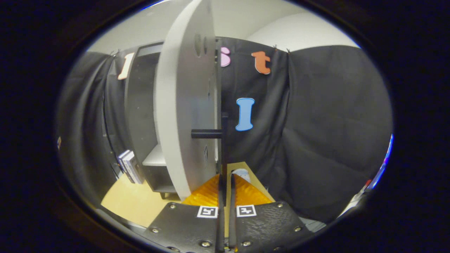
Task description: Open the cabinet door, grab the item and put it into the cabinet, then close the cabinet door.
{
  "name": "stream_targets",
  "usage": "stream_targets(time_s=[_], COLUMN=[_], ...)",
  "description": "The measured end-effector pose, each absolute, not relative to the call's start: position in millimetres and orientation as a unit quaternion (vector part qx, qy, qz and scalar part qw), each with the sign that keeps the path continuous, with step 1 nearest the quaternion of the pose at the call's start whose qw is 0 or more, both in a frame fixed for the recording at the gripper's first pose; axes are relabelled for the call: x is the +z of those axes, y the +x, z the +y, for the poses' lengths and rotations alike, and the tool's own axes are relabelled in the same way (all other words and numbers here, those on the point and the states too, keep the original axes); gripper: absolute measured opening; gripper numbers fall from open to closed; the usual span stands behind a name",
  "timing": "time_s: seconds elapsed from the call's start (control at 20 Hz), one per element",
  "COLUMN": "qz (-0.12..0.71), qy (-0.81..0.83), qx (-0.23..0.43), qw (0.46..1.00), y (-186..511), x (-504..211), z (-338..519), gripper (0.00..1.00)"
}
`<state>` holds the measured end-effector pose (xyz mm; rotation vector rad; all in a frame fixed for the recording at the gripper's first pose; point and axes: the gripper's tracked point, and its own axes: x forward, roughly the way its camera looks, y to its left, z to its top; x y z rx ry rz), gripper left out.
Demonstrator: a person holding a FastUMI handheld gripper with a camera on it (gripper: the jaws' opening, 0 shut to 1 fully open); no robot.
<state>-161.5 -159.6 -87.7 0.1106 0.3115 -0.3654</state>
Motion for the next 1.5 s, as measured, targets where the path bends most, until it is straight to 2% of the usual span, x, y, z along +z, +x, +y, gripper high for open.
stream_targets(time_s=[0.65, 0.85, 1.1, 1.5], qz=[0.142, 0.133, 0.108, 0.075], qy=[0.045, 0.042, 0.040, 0.033], qx=[-0.148, -0.173, -0.236, -0.224], qw=[0.978, 0.975, 0.965, 0.971], y=[-164.0, -174.6, -204.5, -210.2], x=[-89.9, -86.6, -70.7, -38.8], z=[-175.6, -186.8, -211.7, -173.9], gripper=[0.05, 0.05, 0.05, 0.05])
